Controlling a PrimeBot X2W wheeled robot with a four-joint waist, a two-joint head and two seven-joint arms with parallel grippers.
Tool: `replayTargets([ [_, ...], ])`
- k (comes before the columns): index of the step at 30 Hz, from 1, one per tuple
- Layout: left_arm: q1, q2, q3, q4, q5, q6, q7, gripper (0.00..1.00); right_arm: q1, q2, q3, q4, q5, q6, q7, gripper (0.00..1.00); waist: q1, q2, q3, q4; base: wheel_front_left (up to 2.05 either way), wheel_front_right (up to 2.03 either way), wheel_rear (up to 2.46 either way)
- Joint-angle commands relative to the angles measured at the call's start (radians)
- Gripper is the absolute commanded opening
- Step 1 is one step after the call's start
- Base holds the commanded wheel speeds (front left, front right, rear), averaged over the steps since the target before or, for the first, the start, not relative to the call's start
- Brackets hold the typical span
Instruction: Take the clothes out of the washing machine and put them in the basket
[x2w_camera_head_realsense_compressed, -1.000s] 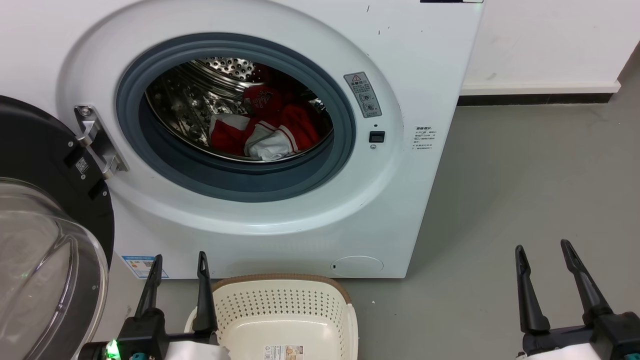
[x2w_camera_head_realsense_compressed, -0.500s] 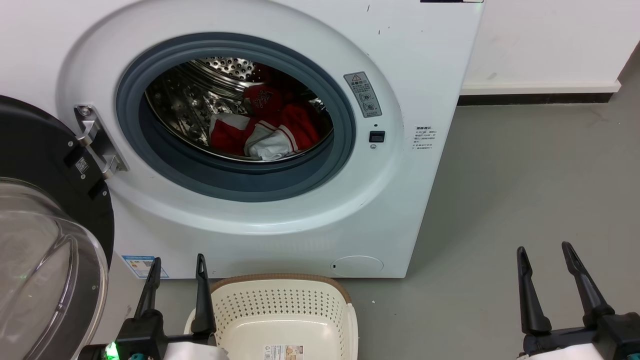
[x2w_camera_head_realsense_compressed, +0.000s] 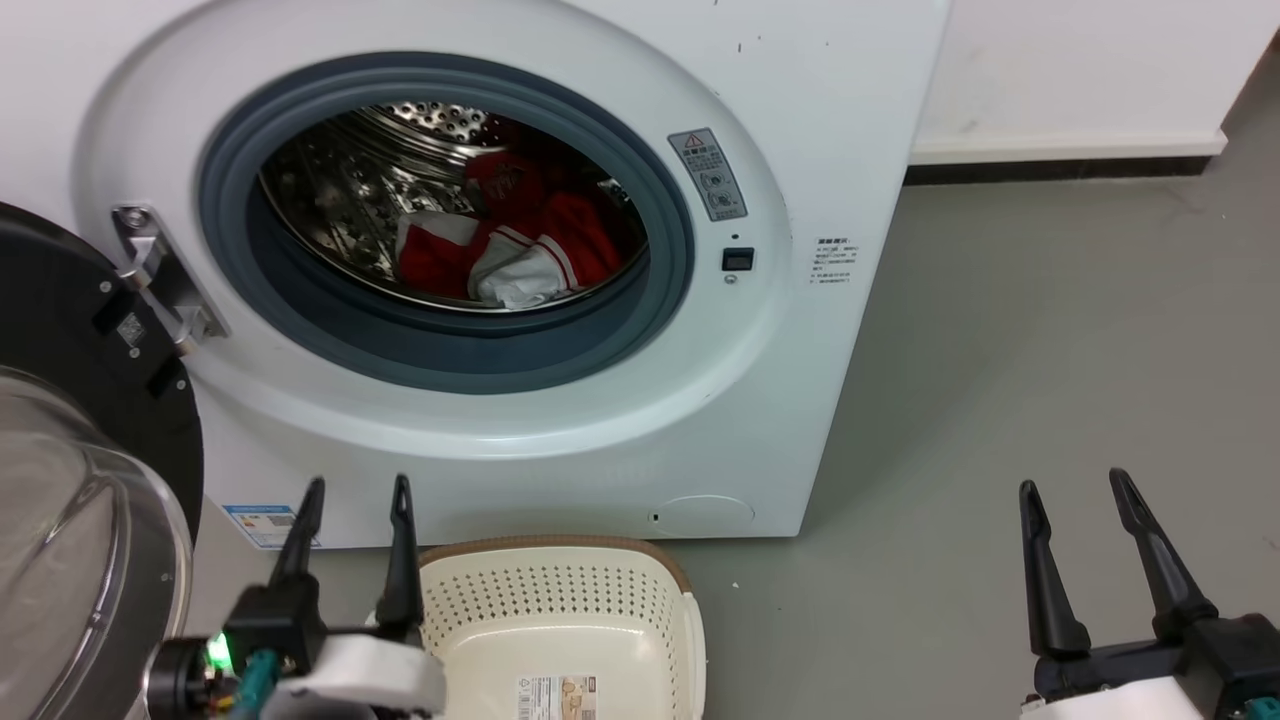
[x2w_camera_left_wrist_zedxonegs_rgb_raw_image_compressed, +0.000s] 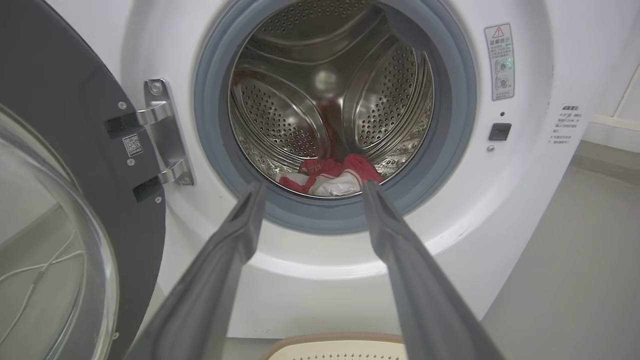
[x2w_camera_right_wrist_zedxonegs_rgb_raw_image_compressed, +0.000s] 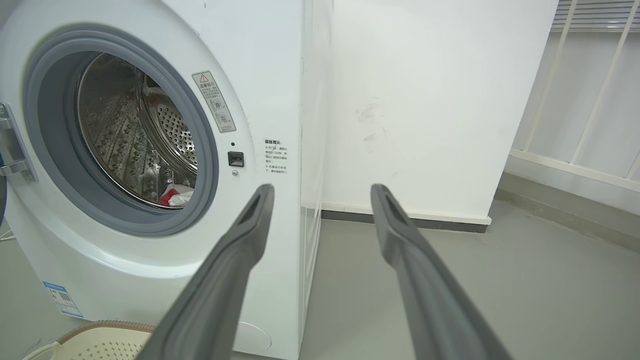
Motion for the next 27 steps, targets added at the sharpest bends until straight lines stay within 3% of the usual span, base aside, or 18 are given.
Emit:
replayTargets([
  [1,-0.033,0.013,0.013,0.019,0.001,-0.016,-0.003,1.0,-0.016,-0.002,0.003,-0.009,-0.002,0.0,-0.002,1.0,0.0,0.0,0.015,-0.011,0.0,0.0,0.0],
  [5,-0.144,0.047,0.04,0.1,0.001,-0.07,-0.002,1.0,-0.044,-0.001,0.01,-0.019,-0.004,0.0,-0.002,1.0,0.0,0.0,0.063,-0.036,0.0,0.0,0.0],
  [11,-0.346,0.114,0.08,0.2,0.001,-0.111,-0.003,1.0,-0.109,-0.001,0.015,-0.037,0.008,0.0,-0.002,1.0,0.0,0.0,0.166,-0.088,0.0,0.0,0.0],
  [23,-0.765,0.263,0.043,0.505,0.02,-0.143,0.002,1.0,-0.235,-0.001,0.029,-0.082,0.063,0.0,-0.002,1.0,0.0,0.0,0.398,-0.183,0.0,0.0,0.0],
  [27,-0.911,0.308,0.004,0.601,0.001,-0.15,0.069,1.0,-0.275,-0.001,0.031,-0.1,0.083,0.0,-0.002,1.0,0.0,0.0,0.472,-0.205,0.0,0.0,0.0],
])
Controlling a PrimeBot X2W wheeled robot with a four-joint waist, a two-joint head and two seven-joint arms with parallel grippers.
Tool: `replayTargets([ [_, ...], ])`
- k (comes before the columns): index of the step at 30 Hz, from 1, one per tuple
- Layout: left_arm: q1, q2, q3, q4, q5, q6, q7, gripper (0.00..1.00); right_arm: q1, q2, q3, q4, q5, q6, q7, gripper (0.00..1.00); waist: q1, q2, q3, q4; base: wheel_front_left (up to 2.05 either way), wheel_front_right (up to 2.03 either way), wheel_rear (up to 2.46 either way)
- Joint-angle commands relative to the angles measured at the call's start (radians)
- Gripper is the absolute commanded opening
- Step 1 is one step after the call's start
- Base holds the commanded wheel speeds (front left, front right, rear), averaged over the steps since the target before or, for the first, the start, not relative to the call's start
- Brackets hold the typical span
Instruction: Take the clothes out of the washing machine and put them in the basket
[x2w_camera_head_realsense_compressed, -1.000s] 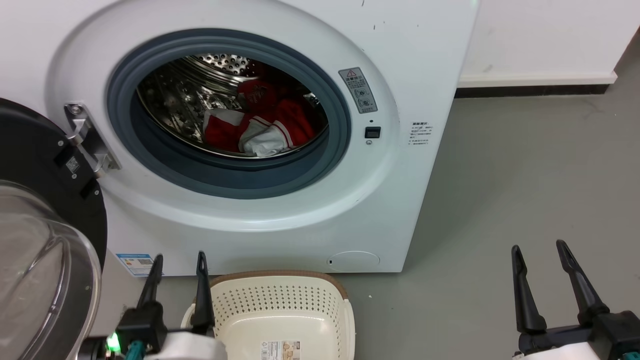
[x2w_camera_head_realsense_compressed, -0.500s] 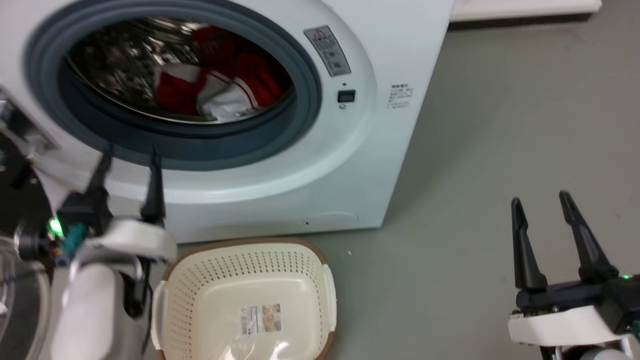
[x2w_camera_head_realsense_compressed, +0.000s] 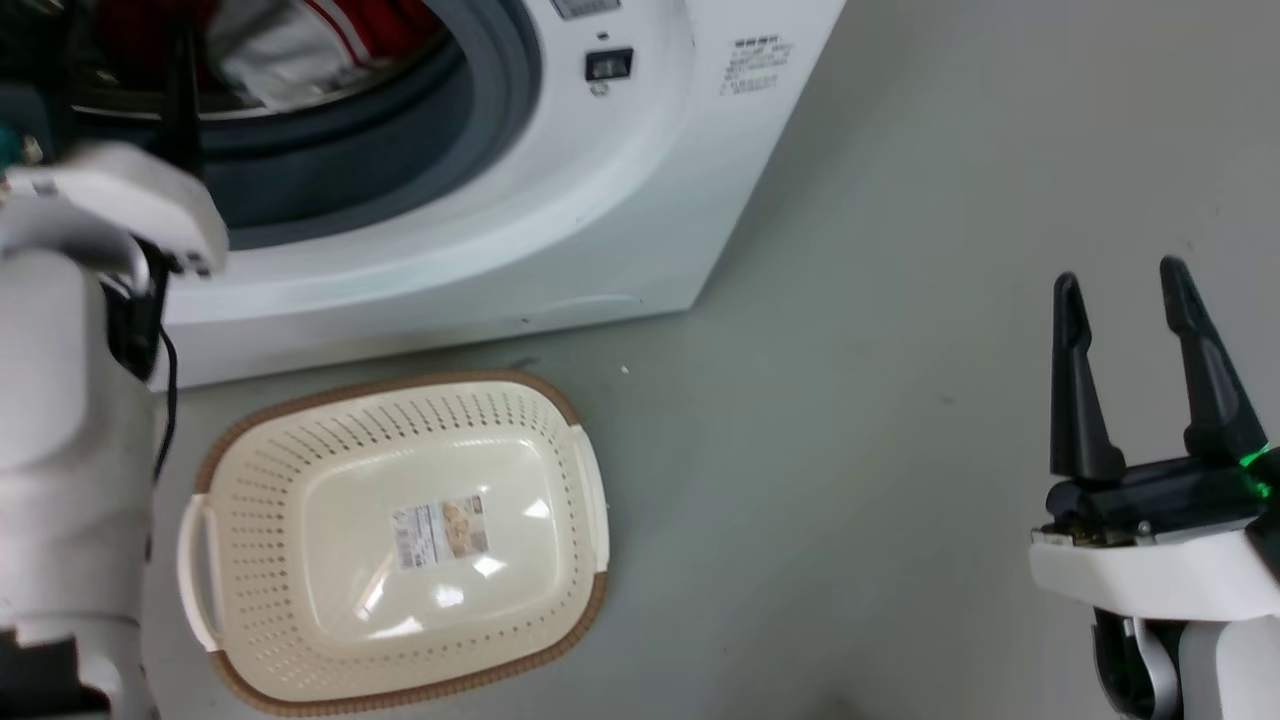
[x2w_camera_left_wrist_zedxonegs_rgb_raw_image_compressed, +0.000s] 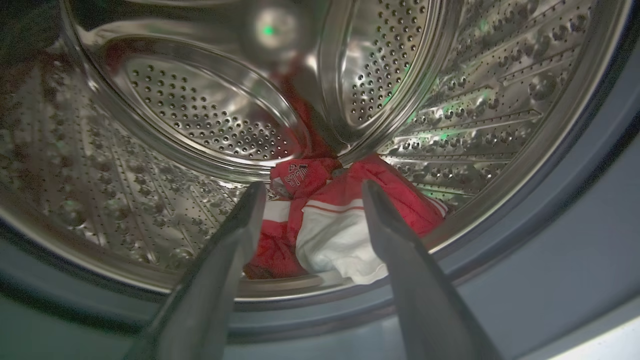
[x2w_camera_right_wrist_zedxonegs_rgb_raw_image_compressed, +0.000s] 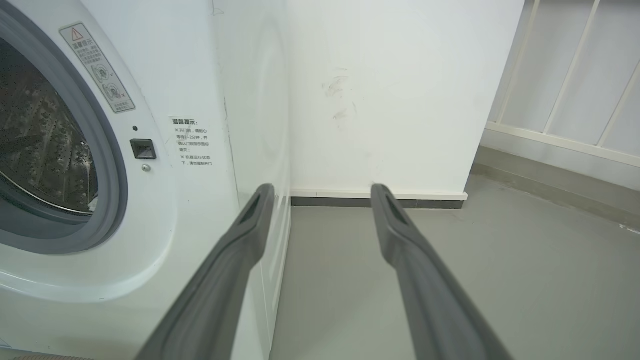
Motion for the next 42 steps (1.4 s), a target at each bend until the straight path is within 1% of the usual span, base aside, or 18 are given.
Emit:
replayTargets([
  [1,-0.055,0.018,-0.017,0.028,-0.011,-0.003,0.031,1.0,-0.027,0.0,0.003,-0.011,0.009,0.0,-0.002,1.0,-0.0003,0.0,0.079,-0.04,0.0,0.0,0.0],
  [4,-0.154,0.054,-0.062,0.063,-0.033,-0.005,0.08,1.0,-0.053,0.0,0.006,-0.023,0.025,0.0,-0.002,1.0,-0.0003,0.0,0.124,-0.057,0.0,0.0,0.0],
  [10,-0.318,0.129,-0.181,0.105,-0.143,-0.005,0.235,1.0,-0.087,0.0,0.007,-0.046,0.051,0.0,-0.002,1.0,-0.0003,0.0,0.199,-0.085,0.0,0.0,0.0],
  [14,-0.4,0.178,-0.267,0.115,-0.259,-0.005,0.399,1.0,-0.107,0.0,0.013,-0.058,0.066,0.0,-0.002,1.0,-0.0003,0.0,0.242,-0.104,0.0,0.0,0.0],
  [19,-0.499,0.259,-0.346,0.081,-0.415,-0.005,0.618,1.0,-0.13,0.0,0.015,-0.079,0.094,0.0,-0.002,1.0,-0.0003,0.0,0.302,-0.141,0.0,0.0,0.0],
  [20,-0.519,0.275,-0.359,0.073,-0.436,-0.005,0.654,1.0,-0.134,0.001,0.015,-0.084,0.1,0.0,-0.002,1.0,-0.0003,0.0,0.314,-0.147,0.0,0.0,0.0],
  [21,-0.519,0.275,-0.359,0.073,-0.436,-0.005,0.654,1.0,-0.134,0.001,0.015,-0.084,0.1,0.0,-0.002,1.0,-0.0003,0.0,0.314,-0.147,0.0,0.0,0.0],
  [22,-0.555,0.31,-0.387,0.061,-0.466,-0.005,0.719,1.0,-0.142,0.0,0.017,-0.095,0.109,0.0,-0.002,1.0,-0.0003,0.0,0.337,-0.161,0.0,0.0,0.0],
  [23,-0.555,0.31,-0.387,0.061,-0.466,-0.005,0.719,1.0,-0.142,0.0,0.017,-0.095,0.109,0.0,-0.002,1.0,-0.0003,0.0,0.337,-0.161,0.0,0.0,0.0],
  [28,-0.629,0.368,-0.438,0.05,-0.534,-0.005,0.873,1.0,-0.154,0.001,0.024,-0.129,0.138,0.0,-0.002,1.0,-0.0003,0.0,0.387,-0.195,0.0,0.0,0.0],
  [30,-0.654,0.386,-0.453,0.048,-0.543,-0.005,0.912,1.0,-0.157,0.0,0.027,-0.143,0.149,0.0,-0.002,1.0,-0.0003,0.0,0.401,-0.206,0.0,0.0,0.0],
  [36,-0.73,0.4,-0.492,0.055,-0.572,-0.005,1.047,1.0,-0.168,0.001,0.032,-0.172,0.175,0.0,-0.002,1.0,-0.0003,0.0,0.444,-0.228,0.0,0.0,0.0],
  [39,-0.772,0.405,-0.521,0.059,-0.56,-0.005,1.118,1.0,-0.167,0.0,0.04,-0.183,0.183,0.0,-0.002,1.0,-0.0003,0.0,0.463,-0.239,0.0,0.0,0.0],
  [42,-0.809,0.401,-0.538,0.063,-0.552,-0.005,1.159,1.0,-0.165,0.001,0.041,-0.192,0.189,0.0,-0.002,1.0,-0.0003,0.0,0.479,-0.247,0.0,0.0,0.0],
])
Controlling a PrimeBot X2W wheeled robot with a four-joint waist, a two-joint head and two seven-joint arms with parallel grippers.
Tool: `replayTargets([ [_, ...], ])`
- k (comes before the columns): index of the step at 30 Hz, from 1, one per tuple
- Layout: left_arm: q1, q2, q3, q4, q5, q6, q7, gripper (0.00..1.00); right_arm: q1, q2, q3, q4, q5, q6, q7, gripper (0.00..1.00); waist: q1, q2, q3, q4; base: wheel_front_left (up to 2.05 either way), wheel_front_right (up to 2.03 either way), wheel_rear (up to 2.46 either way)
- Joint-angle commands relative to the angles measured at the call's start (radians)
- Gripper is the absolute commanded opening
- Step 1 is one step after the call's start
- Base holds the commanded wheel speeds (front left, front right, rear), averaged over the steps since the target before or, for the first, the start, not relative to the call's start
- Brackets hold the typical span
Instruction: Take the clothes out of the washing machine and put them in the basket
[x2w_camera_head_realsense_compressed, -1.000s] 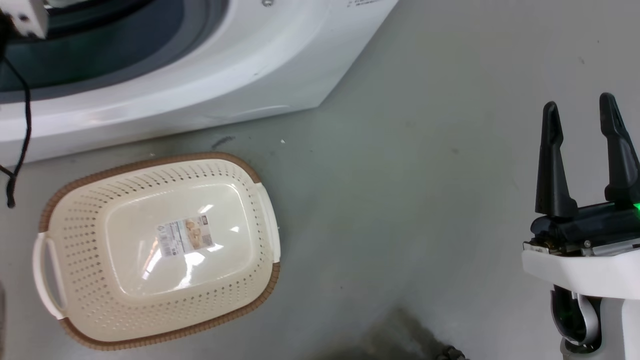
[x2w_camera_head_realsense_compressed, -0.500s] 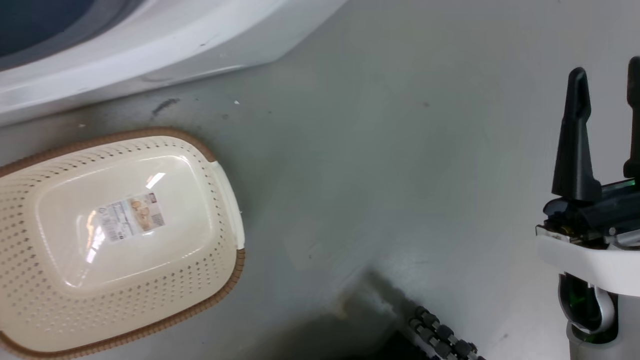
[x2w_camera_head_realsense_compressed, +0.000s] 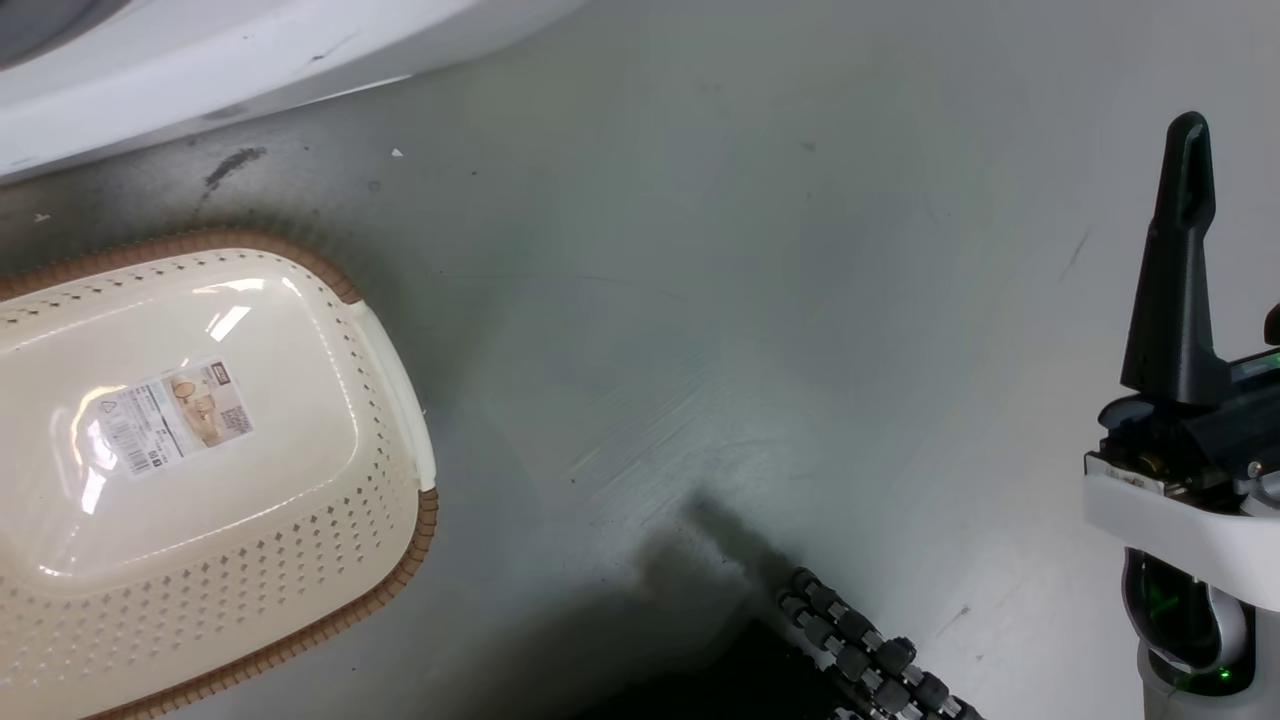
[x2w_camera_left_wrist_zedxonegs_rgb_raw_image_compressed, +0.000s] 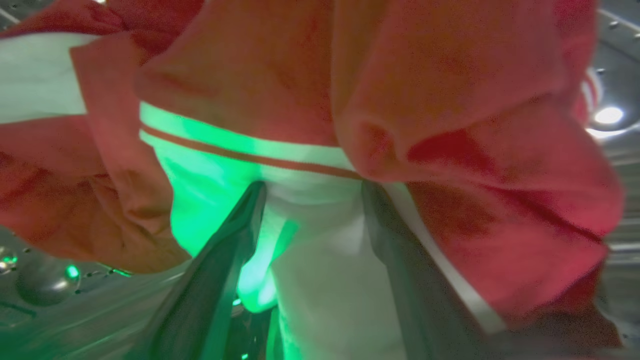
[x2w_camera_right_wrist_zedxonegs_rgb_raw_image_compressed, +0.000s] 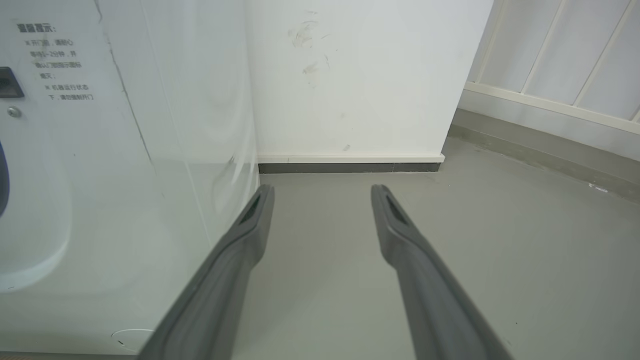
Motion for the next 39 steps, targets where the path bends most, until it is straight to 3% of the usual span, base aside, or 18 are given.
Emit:
replayTargets([
  [1,-0.01,-0.001,-0.01,0.006,0.008,0.0,0.008,1.0,-0.013,0.001,-0.001,-0.006,0.005,0.0,-0.002,1.0,-0.0001,-0.0001,0.009,-0.007,0.0,0.0,0.0],
  [5,-0.027,-0.002,-0.036,0.017,0.007,0.0,0.029,1.0,-0.013,0.001,0.002,-0.01,0.008,0.0,-0.002,1.0,-0.0001,-0.0001,0.019,-0.011,0.0,0.0,0.0],
  [7,-0.031,0.004,-0.046,0.023,0.008,0.0,0.026,0.0,-0.016,0.001,0.005,-0.011,0.01,0.0,-0.002,1.0,-0.0001,-0.0001,0.024,-0.014,0.0,0.0,0.0],
  [18,-0.027,0.007,-0.1,0.032,-0.008,0.001,-0.126,0.0,-0.022,0.001,0.009,-0.014,-0.012,0.0,-0.002,1.0,-0.0001,-0.0001,0.013,-0.002,0.0,0.0,0.0],
  [39,0.202,-0.014,-0.218,0.114,-0.114,0.001,-0.791,0.0,0.009,0.001,0.013,0.02,-0.091,0.0,-0.002,1.0,-0.0001,-0.0001,-0.15,0.078,0.0,0.0,0.0],
])
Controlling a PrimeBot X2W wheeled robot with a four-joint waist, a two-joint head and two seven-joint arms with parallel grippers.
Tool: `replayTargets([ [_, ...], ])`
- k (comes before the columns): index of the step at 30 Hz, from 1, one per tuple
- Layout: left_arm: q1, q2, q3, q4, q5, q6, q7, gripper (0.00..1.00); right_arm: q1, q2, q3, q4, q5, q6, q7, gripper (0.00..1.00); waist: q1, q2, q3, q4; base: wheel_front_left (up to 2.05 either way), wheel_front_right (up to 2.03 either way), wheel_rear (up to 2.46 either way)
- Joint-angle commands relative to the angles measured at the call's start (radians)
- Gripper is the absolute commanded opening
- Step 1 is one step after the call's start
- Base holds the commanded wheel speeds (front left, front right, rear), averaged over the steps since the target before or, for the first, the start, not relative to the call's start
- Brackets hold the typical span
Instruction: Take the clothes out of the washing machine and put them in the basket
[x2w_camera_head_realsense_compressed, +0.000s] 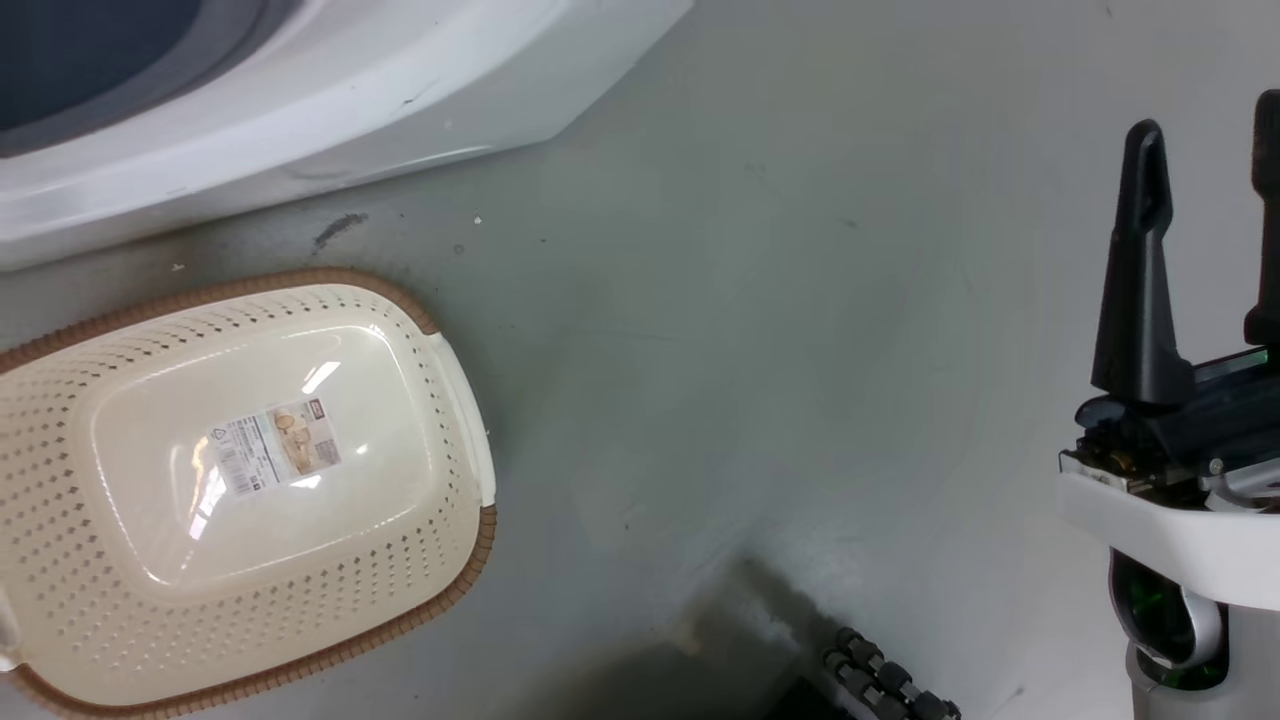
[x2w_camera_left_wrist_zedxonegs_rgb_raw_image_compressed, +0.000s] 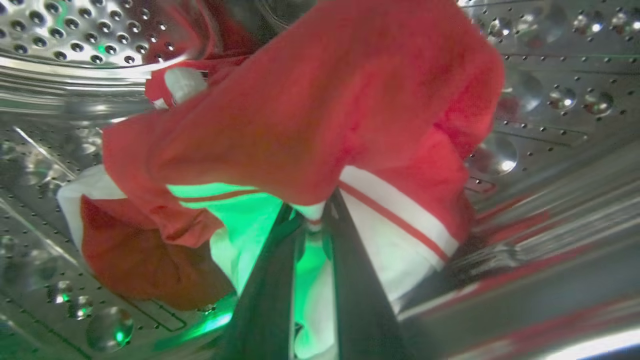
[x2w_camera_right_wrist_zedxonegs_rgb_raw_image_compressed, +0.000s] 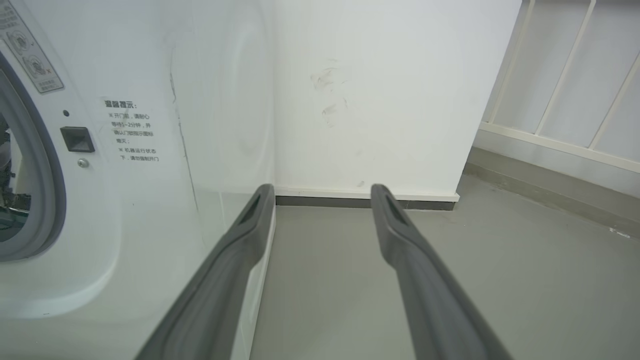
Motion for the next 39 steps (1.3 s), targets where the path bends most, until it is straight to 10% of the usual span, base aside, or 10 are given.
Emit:
replayTargets([
  [1,0.028,-0.001,-0.009,0.009,0.006,0.003,-0.043,0.0,0.015,0.0,0.003,0.003,-0.011,0.0,-0.002,1.0,0.0001,0.0,-0.024,0.01,0.0,0.0,0.0],
  [17,0.35,-0.103,0.005,0.025,-0.033,0.068,-0.416,0.0,0.09,0.0,0.022,0.038,-0.08,0.0,-0.002,1.0,0.0001,0.0,-0.228,0.069,0.0,0.0,0.0],
  [39,0.894,-0.258,0.233,-0.348,0.119,0.235,-0.446,0.0,0.253,0.0,0.048,0.096,-0.183,0.0,-0.002,1.0,0.0001,0.0,-0.552,0.192,0.0,0.0,0.0],
])
